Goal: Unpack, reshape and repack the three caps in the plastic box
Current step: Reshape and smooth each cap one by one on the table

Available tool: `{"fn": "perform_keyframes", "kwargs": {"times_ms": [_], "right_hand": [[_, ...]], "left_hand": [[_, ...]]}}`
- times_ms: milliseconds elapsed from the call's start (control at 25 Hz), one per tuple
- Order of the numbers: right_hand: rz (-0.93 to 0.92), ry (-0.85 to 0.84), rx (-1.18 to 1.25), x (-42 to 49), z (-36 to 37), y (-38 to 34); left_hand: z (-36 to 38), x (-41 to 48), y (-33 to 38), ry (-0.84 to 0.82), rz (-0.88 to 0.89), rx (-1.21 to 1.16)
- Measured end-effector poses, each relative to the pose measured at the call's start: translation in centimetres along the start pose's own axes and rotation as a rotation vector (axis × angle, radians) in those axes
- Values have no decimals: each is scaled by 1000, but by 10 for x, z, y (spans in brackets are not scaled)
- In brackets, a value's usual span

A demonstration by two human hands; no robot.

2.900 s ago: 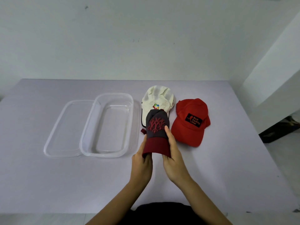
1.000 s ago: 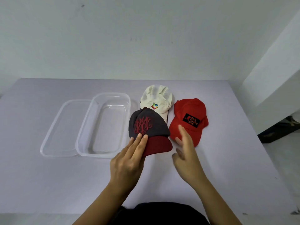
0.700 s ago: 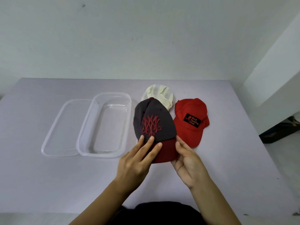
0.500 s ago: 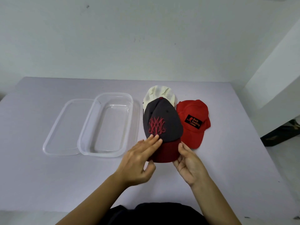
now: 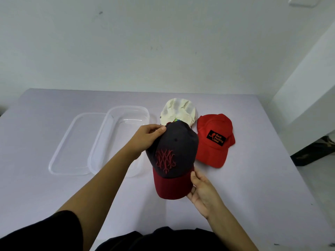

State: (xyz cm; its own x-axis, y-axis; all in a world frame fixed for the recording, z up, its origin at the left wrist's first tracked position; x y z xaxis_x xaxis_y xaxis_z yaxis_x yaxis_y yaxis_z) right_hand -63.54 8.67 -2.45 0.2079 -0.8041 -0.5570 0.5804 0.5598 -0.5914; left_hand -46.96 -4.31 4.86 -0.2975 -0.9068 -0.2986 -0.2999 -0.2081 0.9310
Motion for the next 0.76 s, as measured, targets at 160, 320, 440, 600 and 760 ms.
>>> {"fn": "perform_keyframes", "kwargs": {"times_ms": [160, 320, 440, 600, 760], "right_hand": [[-281, 233, -672, -5, -10, -24], [-534, 96, -867, -6, 22, -65], [-386, -69, -729, 13, 30, -72], [-334, -97, -524, 35, 14, -74], [-305, -116, -517, 50, 4, -63]], "left_hand": [[7, -4, 0, 44, -35, -227], [30, -9, 17, -64, -8, -197], [44, -6, 25, -93, 30, -267], [45, 2, 8, -172, -44, -327], [44, 5, -29, -391, -241, -253]]}}
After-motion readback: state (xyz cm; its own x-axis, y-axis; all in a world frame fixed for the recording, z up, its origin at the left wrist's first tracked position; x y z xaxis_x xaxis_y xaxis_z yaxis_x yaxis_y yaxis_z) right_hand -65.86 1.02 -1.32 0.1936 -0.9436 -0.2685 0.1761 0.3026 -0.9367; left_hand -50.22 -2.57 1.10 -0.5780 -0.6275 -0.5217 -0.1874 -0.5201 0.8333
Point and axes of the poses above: each hand's wrist, its own x-axis towards the middle knuckle, its own z-axis out of the palm, y = z × x, the point moved 6 cm from there along x, towards the middle knuckle, and after that the axes turned 8 degrees about -y, right-handed, at the moved point
